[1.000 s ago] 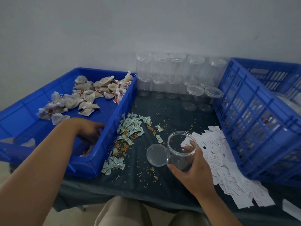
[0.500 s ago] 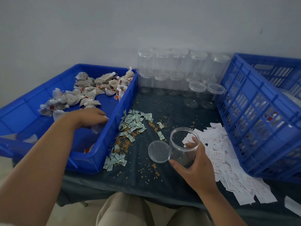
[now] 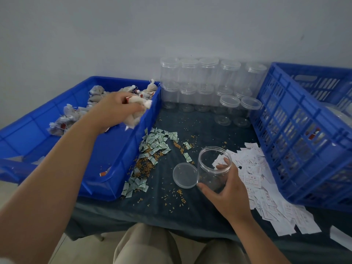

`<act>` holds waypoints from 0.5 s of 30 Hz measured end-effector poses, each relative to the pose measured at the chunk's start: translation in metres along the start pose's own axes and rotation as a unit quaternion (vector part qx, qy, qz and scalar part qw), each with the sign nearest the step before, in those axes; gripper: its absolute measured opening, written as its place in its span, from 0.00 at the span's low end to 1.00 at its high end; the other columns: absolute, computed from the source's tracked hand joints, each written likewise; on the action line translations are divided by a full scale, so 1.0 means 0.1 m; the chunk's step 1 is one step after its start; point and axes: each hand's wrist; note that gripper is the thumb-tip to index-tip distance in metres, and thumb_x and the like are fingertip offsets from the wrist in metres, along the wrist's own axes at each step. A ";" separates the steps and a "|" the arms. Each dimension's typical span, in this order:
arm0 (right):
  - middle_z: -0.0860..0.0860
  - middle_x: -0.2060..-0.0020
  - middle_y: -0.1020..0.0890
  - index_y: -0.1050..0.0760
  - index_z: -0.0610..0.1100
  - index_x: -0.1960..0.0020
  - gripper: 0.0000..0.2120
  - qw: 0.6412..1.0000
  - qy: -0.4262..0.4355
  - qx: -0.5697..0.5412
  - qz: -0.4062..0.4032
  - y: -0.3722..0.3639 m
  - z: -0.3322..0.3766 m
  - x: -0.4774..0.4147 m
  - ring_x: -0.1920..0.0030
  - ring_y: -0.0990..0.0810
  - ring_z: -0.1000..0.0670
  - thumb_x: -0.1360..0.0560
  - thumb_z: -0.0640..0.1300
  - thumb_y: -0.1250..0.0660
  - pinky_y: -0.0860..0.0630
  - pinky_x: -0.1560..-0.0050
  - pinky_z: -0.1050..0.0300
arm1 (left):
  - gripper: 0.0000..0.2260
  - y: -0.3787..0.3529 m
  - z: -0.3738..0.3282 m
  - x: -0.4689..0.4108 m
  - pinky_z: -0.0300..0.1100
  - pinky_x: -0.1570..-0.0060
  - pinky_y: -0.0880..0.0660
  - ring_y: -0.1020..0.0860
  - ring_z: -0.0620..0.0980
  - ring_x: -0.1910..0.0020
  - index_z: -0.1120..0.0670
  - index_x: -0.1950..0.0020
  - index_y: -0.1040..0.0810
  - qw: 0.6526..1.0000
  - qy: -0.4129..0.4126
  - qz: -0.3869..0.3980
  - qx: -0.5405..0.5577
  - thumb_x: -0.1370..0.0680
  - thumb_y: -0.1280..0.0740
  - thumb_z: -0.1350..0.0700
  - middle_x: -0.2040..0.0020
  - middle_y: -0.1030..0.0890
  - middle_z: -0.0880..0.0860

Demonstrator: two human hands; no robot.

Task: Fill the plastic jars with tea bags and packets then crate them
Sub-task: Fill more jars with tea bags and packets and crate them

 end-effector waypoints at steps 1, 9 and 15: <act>0.57 0.39 0.20 0.36 0.48 0.22 0.52 1.000 0.001 -0.002 0.000 0.00 0.00 0.00 0.42 0.17 0.53 0.36 0.72 0.23 0.20 0.46 0.59 | 0.01 -0.06 -0.16 0.03 0.38 0.60 0.26 0.21 0.39 0.61 0.39 0.52 0.16 0.999 -0.023 0.032 0.000 0.22 0.26 0.46 0.57 0.16 0.45; 0.69 0.44 0.24 0.37 0.52 0.23 0.52 1.000 -0.001 -0.011 0.004 0.01 0.05 0.00 0.49 0.22 0.67 0.37 0.77 0.25 0.26 0.51 0.74 | 0.02 -0.78 -0.98 0.18 0.32 0.58 0.24 0.17 0.40 0.55 0.39 0.49 0.17 0.970 -0.138 0.196 -0.034 0.19 0.29 0.46 0.54 0.15 0.40; 0.54 0.46 0.17 0.35 0.49 0.30 0.44 1.000 0.007 0.022 -0.004 -0.01 -0.01 0.00 0.49 0.15 0.51 0.34 0.73 0.24 0.15 0.53 0.50 | 0.03 -1.26 -1.13 0.17 0.37 0.56 0.26 0.18 0.36 0.54 0.37 0.49 0.17 0.949 -0.134 0.274 -0.086 0.22 0.28 0.45 0.53 0.16 0.36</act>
Point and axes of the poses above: each hand's wrist, its own x-axis away from the middle knuckle, its own y-axis out of the back of the hand, z = x × y
